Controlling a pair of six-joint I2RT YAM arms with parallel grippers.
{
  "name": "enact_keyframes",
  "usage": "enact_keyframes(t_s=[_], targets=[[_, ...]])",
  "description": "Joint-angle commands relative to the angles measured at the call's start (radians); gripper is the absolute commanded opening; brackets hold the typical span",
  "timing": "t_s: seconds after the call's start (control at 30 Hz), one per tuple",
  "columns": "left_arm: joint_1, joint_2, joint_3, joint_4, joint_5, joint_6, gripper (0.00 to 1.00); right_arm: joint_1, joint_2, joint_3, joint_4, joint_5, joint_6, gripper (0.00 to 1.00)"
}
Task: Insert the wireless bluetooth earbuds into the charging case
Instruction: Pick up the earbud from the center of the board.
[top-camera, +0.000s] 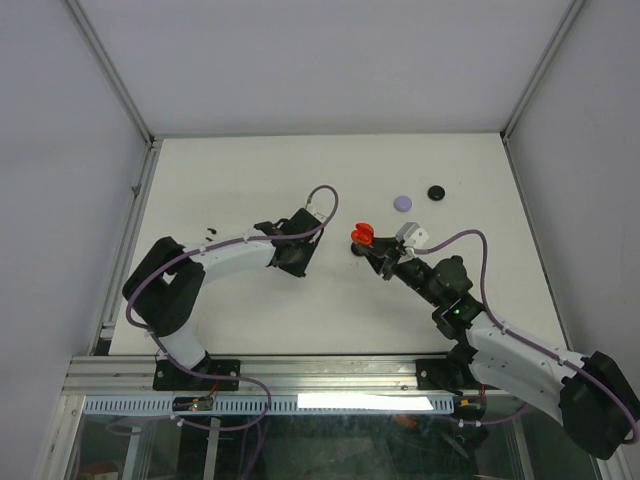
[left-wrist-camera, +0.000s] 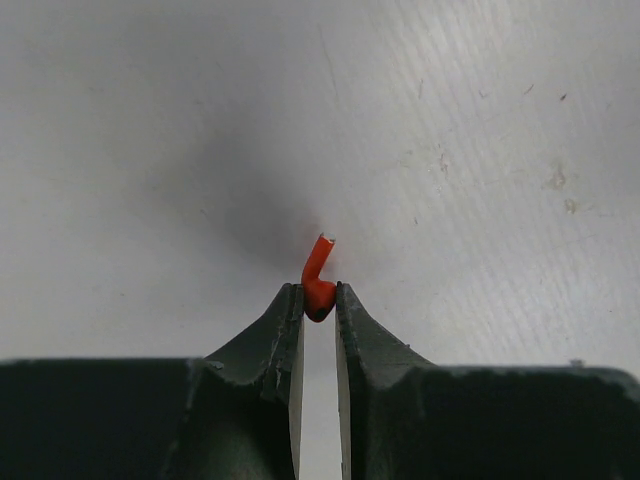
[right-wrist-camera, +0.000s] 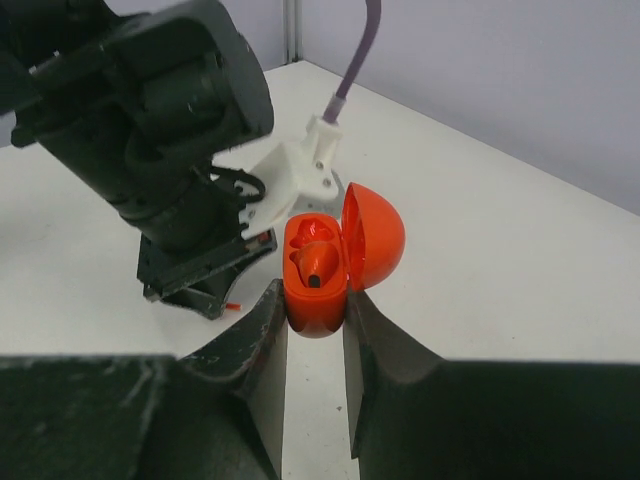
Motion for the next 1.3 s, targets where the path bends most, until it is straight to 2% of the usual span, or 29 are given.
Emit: enact_keyframes(t_s=[0.0,0.1,0.23,0.37,0.7,1.03,1.27], targets=[[-0.054,0.055,-0.009,0.025,-0.06,-0.042,0.1,-0.003,-0.034,0.016,0.002,0.013,-0.009,0.0],[-0.07,0.077,-0.012,0.023,-0.086,-0.054,0.16,-0.004,-0.045,0.016,-0.013,0.013,-0.009,0.0],[-0.075,0.067,-0.028,0.018,-0.114,-0.073,0.32,-0.004,-0.047,0.02,-0.023,0.013,-0.009,0.0],[-0.074,0.056,-0.04,-0.001,-0.157,-0.092,0.39,-0.003,-0.035,0.022,-0.01,0.044,-0.008,0.0],[-0.068,0.04,-0.036,-0.084,-0.299,-0.103,0.4,-0.004,-0.024,0.024,0.006,0.046,-0.007,0.0],[0.005,0.039,-0.025,-0.104,-0.328,-0.142,0.41,-0.004,-0.021,0.024,0.015,0.047,-0.007,0.0],[0.018,-0.024,-0.001,-0.109,-0.246,-0.175,0.41,-0.004,-0.025,0.025,0.009,0.046,-0.003,0.0]])
